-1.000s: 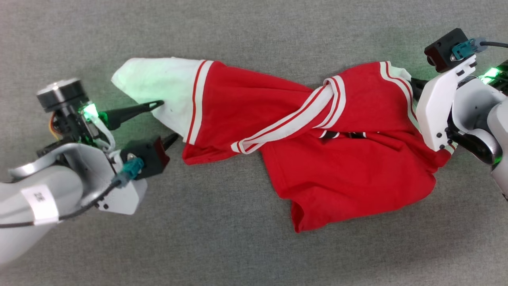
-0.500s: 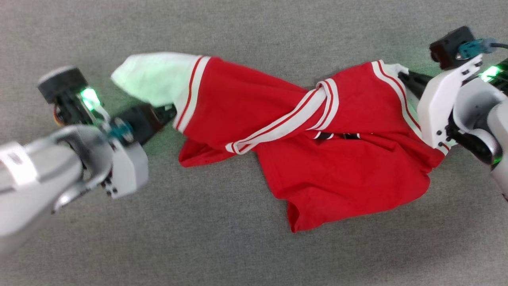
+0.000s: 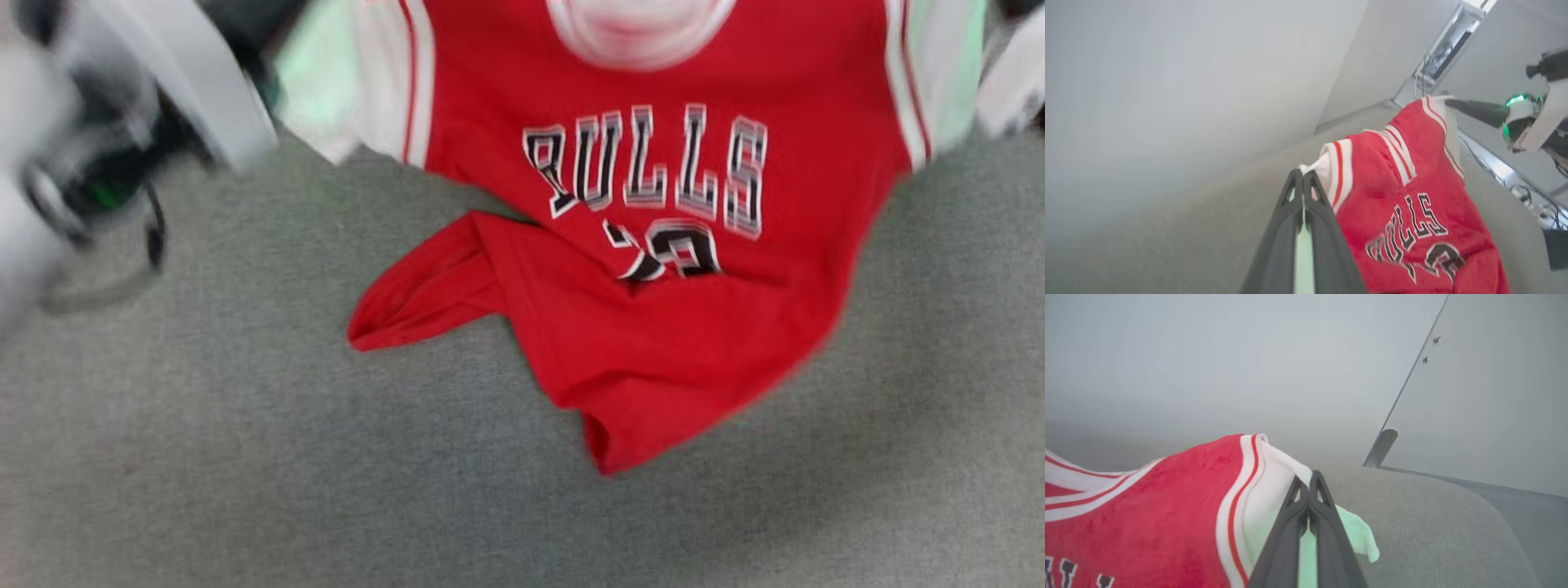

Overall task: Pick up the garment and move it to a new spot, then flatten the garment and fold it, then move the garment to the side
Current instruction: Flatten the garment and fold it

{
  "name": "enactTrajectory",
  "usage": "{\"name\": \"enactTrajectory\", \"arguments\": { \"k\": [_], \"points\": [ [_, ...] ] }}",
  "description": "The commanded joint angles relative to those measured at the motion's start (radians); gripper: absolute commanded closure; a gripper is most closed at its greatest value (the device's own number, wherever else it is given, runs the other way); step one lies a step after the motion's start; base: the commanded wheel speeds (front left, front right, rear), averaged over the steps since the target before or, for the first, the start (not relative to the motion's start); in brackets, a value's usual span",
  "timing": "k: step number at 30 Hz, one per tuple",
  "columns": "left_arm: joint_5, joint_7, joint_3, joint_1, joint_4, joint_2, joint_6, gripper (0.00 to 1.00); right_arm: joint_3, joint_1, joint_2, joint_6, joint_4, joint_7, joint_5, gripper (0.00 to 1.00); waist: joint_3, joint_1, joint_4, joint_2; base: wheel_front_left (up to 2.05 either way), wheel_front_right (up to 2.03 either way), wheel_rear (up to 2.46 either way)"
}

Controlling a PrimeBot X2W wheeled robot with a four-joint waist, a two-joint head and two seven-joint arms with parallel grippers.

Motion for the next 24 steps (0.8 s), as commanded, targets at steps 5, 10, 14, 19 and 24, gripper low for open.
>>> {"name": "enactTrajectory", "arguments": {
  "k": [5, 10, 14, 19, 24],
  "points": [
    [-0.104, -0.030, 0.127, -0.164, 0.280, -0.111, 0.001, 1.00, -0.243, -0.191, 0.167, -0.001, 0.115, -0.112, -0.147, 1.00, 0.021, 0.0000, -0.045, 0.0000, 0.00, 0.00, 0.00],
    [-0.105, -0.119, 0.207, -0.325, 0.477, -0.193, 0.001, 1.00, -0.427, -0.387, 0.272, -0.001, 0.179, -0.242, -0.335, 1.00, 0.013, 0.0000, -0.061, 0.0000, 0.00, 0.00, 0.00],
    [-0.079, -0.201, 0.243, -0.403, 0.531, -0.213, 0.001, 1.00, -0.518, -0.482, 0.322, -0.001, 0.199, -0.310, -0.457, 1.00, 0.001, 0.0000, -0.063, 0.0000, 0.00, 0.00, 0.00],
    [-0.047, -0.227, 0.211, -0.356, 0.445, -0.171, 0.001, 1.00, -0.516, -0.480, 0.352, -0.001, 0.241, -0.315, -0.491, 1.00, -0.007, 0.0000, -0.047, 0.0000, 0.00, 0.00, 0.00],
    [-0.058, -0.248, 0.191, -0.218, 0.337, -0.094, 0.001, 1.00, -0.427, -0.393, 0.352, -0.001, 0.261, -0.321, -0.470, 1.00, -0.007, 0.0000, -0.031, 0.0000, 0.00, 0.00, 0.00]
  ]
}}
